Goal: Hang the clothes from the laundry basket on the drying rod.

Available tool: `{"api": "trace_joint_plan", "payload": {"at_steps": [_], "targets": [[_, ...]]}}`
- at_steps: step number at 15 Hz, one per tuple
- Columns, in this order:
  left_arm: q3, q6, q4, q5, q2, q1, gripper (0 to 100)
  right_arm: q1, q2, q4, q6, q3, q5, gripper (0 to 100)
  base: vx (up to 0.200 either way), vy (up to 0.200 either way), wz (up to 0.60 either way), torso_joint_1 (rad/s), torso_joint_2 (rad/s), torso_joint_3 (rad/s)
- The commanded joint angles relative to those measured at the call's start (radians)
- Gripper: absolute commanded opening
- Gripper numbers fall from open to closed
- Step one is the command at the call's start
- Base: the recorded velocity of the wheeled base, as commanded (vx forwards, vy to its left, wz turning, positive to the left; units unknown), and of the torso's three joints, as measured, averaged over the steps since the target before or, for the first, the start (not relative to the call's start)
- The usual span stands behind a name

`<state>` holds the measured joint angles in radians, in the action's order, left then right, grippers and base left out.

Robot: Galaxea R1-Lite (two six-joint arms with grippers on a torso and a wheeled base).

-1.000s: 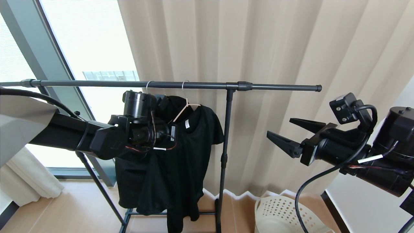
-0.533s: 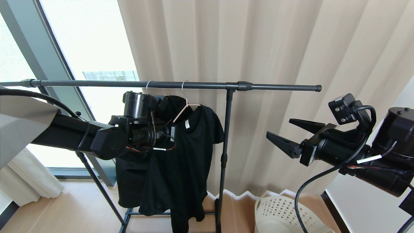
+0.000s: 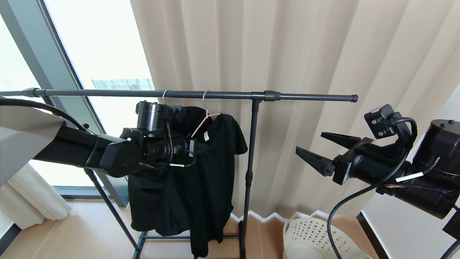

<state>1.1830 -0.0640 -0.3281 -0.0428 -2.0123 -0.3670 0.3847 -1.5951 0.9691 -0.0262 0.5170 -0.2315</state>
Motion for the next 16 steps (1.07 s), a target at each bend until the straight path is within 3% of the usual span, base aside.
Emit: {"api": "trace_joint_plan", "payload": {"at_steps": [1,6,12,16], "targets": [[-0.002,0.0,0.001,0.0,0.007,0.0,100,0.0,0.001,0.0,0.0,0.0,0.0,100,0.0,0.0,0.0,0.0,0.0,0.0],[-0.049,0.0,0.003,0.0,0.11,0.002,100,0.0,0.009,0.0,0.0,0.0,0.0,100,0.0,0.0,0.0,0.0,0.0,0.0],[-0.209,0.004,0.003,0.0,0.328,0.0,100,0.0,0.121,-0.027,0.003,-0.008,0.004,100,0.0,0.0,0.0,0.0,0.0,0.0],[-0.393,0.018,0.003,-0.003,0.558,-0.003,100,-0.023,0.343,-0.225,0.075,-0.009,0.101,100,0.0,0.0,0.0,0.0,0.0,0.0]]}}
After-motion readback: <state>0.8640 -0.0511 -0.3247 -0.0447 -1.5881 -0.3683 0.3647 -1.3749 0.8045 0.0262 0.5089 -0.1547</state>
